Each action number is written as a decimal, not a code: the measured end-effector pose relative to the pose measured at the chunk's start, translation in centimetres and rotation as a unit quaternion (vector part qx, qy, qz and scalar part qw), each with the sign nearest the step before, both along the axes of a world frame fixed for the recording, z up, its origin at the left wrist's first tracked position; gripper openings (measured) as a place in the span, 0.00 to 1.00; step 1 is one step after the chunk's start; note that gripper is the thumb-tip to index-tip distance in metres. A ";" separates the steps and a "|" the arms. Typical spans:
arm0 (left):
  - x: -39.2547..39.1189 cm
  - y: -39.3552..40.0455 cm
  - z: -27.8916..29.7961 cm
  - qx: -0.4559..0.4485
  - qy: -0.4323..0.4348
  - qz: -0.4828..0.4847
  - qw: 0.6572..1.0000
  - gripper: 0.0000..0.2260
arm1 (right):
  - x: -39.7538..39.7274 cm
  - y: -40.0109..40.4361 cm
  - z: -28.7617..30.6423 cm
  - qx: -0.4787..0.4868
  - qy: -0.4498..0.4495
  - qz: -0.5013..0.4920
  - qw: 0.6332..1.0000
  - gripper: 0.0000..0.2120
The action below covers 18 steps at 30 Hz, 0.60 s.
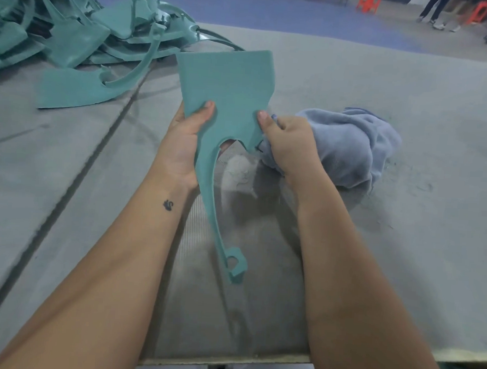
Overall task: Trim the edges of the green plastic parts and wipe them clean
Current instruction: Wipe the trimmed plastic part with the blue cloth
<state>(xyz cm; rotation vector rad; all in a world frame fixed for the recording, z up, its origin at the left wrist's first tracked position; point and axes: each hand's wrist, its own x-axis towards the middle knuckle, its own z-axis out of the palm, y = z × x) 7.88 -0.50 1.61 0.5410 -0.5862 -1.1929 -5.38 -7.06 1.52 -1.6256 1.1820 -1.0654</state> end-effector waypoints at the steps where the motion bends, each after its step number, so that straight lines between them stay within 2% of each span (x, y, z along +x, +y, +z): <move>1: 0.1 0.0 0.0 0.007 0.003 0.003 1.000 0.12 | 0.1 -0.1 0.0 -0.013 0.021 -0.025 0.999 0.26; 3: 0.5 0.2 -0.1 0.020 0.006 0.008 1.000 0.10 | 0.5 0.0 0.1 -0.009 -0.012 -0.065 0.998 0.25; 6: 1.2 0.3 -0.3 0.039 -0.018 0.021 0.999 0.11 | 0.3 -0.5 0.9 0.039 -0.127 -0.163 0.978 0.23; 9: 1.6 0.3 -0.5 0.053 -0.032 0.031 0.998 0.12 | 0.0 -0.7 1.6 0.124 -0.304 -0.146 0.933 0.22; 12: 1.6 0.2 -0.6 0.062 -0.027 0.038 0.997 0.12 | 0.2 -0.2 1.3 0.108 -0.330 -0.138 0.928 0.12; 14: 1.4 0.1 -0.6 0.074 -0.045 0.047 0.995 0.12 | -0.1 0.1 1.4 0.103 -0.379 -0.085 0.916 0.08; 16: 0.9 -0.1 -0.6 0.076 -0.076 0.054 0.993 0.12 | -0.7 0.1 1.7 0.174 -0.500 0.030 0.848 0.12; 17: 0.5 -0.1 -0.6 0.070 -0.084 0.053 0.993 0.12 | -0.7 0.1 1.7 0.196 -0.528 0.074 0.823 0.13; 18: 0.2 -0.1 -0.6 0.062 -0.088 0.051 0.993 0.12 | -0.4 0.3 1.5 0.192 -0.514 0.103 0.830 0.13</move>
